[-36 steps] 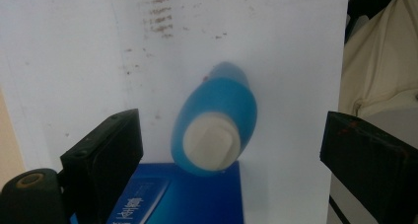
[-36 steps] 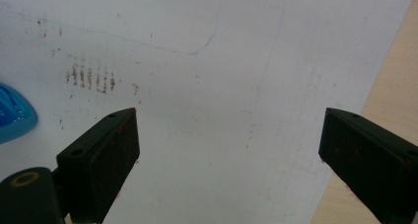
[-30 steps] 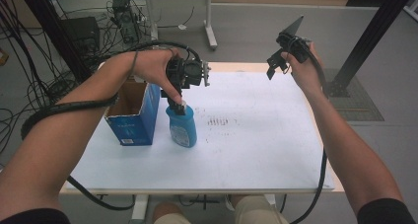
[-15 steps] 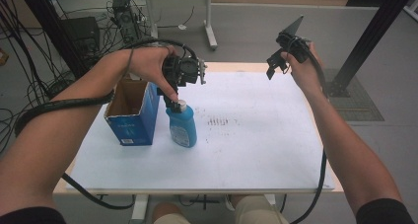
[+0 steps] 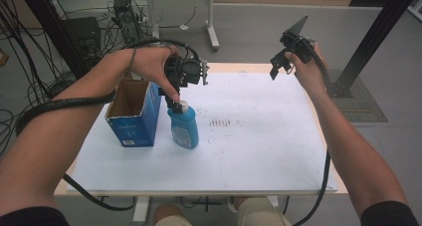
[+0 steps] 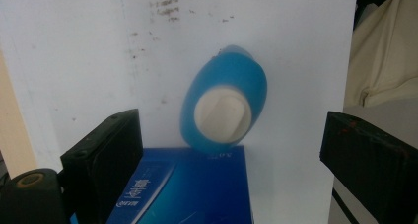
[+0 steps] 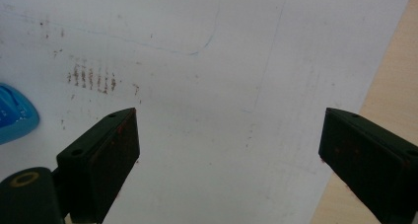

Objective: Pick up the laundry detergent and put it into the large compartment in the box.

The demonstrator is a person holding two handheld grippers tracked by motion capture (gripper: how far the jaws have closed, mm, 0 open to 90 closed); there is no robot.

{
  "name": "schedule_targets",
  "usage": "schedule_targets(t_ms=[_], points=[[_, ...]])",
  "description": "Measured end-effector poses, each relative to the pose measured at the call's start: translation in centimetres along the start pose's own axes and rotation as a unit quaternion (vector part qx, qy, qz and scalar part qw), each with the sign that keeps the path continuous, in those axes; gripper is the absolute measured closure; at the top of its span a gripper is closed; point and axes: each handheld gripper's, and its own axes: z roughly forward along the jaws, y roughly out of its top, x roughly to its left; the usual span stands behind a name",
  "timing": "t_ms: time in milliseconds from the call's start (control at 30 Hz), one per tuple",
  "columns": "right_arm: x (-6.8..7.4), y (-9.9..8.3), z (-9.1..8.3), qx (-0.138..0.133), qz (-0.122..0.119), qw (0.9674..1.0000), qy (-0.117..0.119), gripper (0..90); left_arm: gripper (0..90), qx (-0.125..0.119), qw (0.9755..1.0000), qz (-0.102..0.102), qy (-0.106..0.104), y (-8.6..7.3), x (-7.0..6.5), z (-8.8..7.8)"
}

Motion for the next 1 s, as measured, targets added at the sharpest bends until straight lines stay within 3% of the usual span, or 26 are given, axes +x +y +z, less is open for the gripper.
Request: schedule_targets(t_ms=[1000], points=[[0.4, 0.5, 0.5, 0.005, -0.004, 1.0, -0.003, 8.4, 8.6, 0.009, 0.9997, 0.011, -0.019, 0.2, 0.6, 5.5]])
